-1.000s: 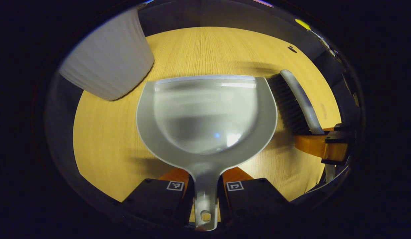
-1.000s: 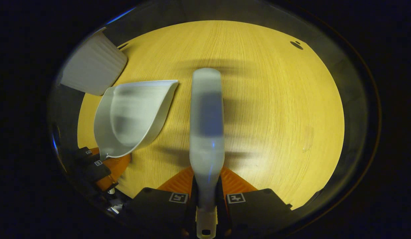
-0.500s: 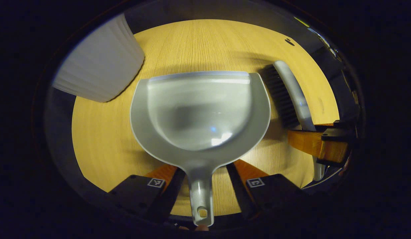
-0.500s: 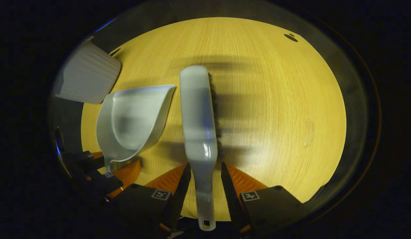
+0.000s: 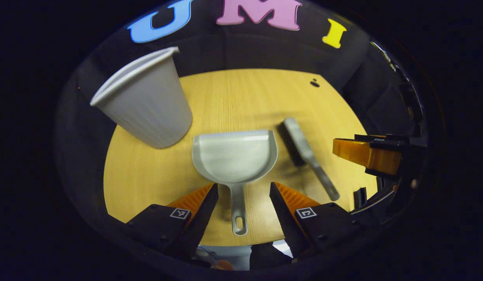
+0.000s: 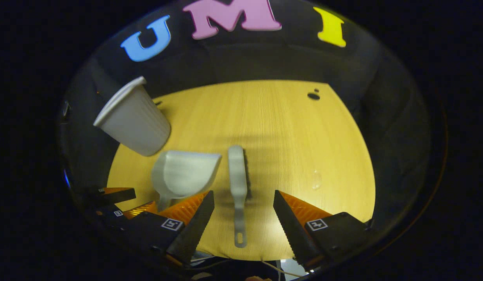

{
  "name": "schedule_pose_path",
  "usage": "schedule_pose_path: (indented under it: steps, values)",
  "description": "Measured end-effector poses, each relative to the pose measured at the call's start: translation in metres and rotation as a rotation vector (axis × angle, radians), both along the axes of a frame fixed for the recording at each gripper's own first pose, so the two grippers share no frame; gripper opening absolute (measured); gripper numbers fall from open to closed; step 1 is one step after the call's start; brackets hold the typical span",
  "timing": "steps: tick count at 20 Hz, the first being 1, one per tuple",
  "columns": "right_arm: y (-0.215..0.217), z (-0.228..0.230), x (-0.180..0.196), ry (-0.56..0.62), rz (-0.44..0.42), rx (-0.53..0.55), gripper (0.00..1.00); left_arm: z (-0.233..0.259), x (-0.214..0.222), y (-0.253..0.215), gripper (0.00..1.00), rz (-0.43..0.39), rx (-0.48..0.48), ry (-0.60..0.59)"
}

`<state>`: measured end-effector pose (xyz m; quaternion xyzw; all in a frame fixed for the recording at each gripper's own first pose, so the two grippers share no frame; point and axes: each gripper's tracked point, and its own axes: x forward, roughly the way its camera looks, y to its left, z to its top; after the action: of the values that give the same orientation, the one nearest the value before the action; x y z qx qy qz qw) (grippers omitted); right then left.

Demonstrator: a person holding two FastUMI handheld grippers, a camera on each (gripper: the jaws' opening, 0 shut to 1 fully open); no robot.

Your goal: Pick up the small broom and dustpan from the desktop, sweep the trash into the dustpan with the broom, and then empty the trash into the garbage bin.

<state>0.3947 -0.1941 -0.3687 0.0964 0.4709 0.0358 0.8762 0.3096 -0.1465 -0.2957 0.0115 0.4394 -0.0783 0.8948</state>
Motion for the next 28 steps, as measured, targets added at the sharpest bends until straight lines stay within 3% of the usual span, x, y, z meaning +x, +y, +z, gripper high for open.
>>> schedule_pose_path:
  steps: [1, 4, 6, 8, 10, 13, 19, 28]
  values:
    - [0.004, 0.029, 0.005, -0.104, -0.007, 0.006, 0.98, 0.034, 0.0, -0.001, 0.81, -0.002, -0.015, -0.122]
    - [-0.001, 0.105, 0.002, -0.382, -0.076, -0.036, 0.98, 0.119, -0.006, 0.003, 0.8, 0.003, -0.08, -0.473]
    - [-0.001, 0.142, -0.004, -0.553, -0.127, -0.006, 0.97, 0.15, -0.016, 0.013, 0.8, 0.045, -0.08, -0.653]
    - [0.004, 0.18, -0.013, -0.705, -0.113, 0.015, 0.97, 0.161, -0.021, 0.022, 0.8, 0.091, -0.053, -0.804]
    - [0.005, 0.196, -0.024, -0.798, -0.061, -0.025, 0.97, 0.162, -0.02, 0.018, 0.78, 0.099, -0.092, -0.807]
    - [0.011, 0.206, -0.034, -0.823, -0.031, -0.009, 0.97, 0.169, -0.02, 0.02, 0.75, 0.117, -0.16, -0.817]
    - [0.012, 0.208, -0.032, -0.825, -0.024, -0.005, 0.97, 0.168, -0.019, 0.018, 0.78, 0.098, -0.091, -0.884]
    - [0.015, 0.212, -0.038, -0.818, 0.052, -0.008, 0.97, 0.172, -0.02, 0.02, 0.78, 0.114, -0.096, -0.913]
